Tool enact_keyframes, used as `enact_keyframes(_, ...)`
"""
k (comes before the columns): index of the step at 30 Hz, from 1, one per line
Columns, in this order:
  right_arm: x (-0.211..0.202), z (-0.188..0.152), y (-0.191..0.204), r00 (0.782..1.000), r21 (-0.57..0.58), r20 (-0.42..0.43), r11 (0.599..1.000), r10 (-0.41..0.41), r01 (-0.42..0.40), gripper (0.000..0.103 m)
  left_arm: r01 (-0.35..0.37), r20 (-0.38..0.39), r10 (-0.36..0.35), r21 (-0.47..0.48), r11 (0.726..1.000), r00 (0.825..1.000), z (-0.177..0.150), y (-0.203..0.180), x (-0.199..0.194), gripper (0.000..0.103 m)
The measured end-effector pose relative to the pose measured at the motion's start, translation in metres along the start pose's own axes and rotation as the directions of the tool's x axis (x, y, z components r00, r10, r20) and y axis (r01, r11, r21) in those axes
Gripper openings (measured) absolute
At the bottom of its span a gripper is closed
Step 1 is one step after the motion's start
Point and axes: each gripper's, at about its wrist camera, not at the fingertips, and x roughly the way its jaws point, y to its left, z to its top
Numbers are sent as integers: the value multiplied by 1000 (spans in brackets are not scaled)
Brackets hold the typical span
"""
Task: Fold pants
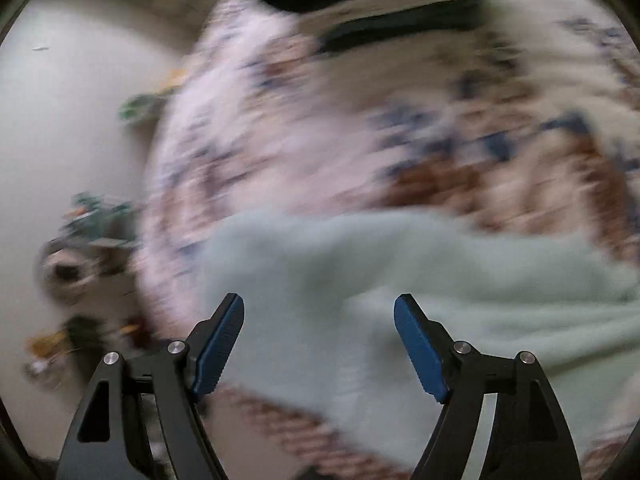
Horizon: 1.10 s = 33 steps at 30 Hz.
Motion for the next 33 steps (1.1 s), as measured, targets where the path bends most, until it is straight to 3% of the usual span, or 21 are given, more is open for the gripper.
enact_keyframes(3,40,39,-45,992,15,-111,998,-66,69,80,2,-32,-2,2,1000,999,26,-5,30,102)
enact_keyframes(6,95,58,-57,955,-15,-295,999,-35,32,78,-32,-74,35,45,998,997,38,-10,52,103)
enact_keyframes(7,108,58,-52,941,-80,-327,995,-84,61,69,-49,-88,54,56,997,995,39,-10,56,102)
enact_keyframes(8,116,56,-43,931,-168,-328,980,-160,109,52,-54,-105,61,68,996,993,40,-10,61,102)
enact_keyframes(10,113,50,-23,932,-281,-270,946,-240,163,30,-72,-116,81,79,994,990,38,-10,63,102)
enact_keyframes(13,89,23,12,938,-434,-138,870,-319,232,20,-89,-129,97,67,994,987,38,-16,59,102)
enact_keyframes(16,59,-16,36,946,-529,-82,818,-314,225,17,-56,-126,58,27,998,990,41,-31,51,103)
enact_keyframes(18,52,-35,36,952,-552,-112,814,-286,180,13,-53,-127,56,23,998,990,44,-45,51,103)
enact_keyframes(19,50,-43,34,954,-557,-130,816,-272,156,4,-52,-130,54,22,998,990,45,-52,52,103)
enact_keyframes(21,52,-58,29,956,-573,-161,812,-243,110,4,-55,-137,60,37,998,989,47,-70,61,103)
enact_keyframes(23,62,-66,20,947,-563,-235,825,-217,49,4,-110,-156,118,63,992,981,51,-86,69,103)
enact_keyframes(25,56,-49,4,956,-441,-276,897,-101,-33,4,-180,-155,190,76,981,969,53,-94,68,103)
enact_keyframes(26,50,-29,-11,955,-325,-295,941,-10,-90,5,-211,-156,220,74,975,963,53,-96,65,103)
enact_keyframes(28,39,10,-39,952,-134,-275,976,132,-174,11,-275,-135,280,59,960,950,50,-99,47,103)
enact_keyframes(30,34,53,-59,957,-85,-228,975,183,-206,49,-344,-88,348,61,937,933,45,-105,26,103)
enact_keyframes(31,38,68,-65,957,-85,-227,976,179,-203,81,-373,-63,377,65,925,924,43,-109,19,102)
enact_keyframes(33,62,94,-79,929,-58,-278,962,242,-268,84,-392,-30,394,63,918,919,42,-123,9,102)
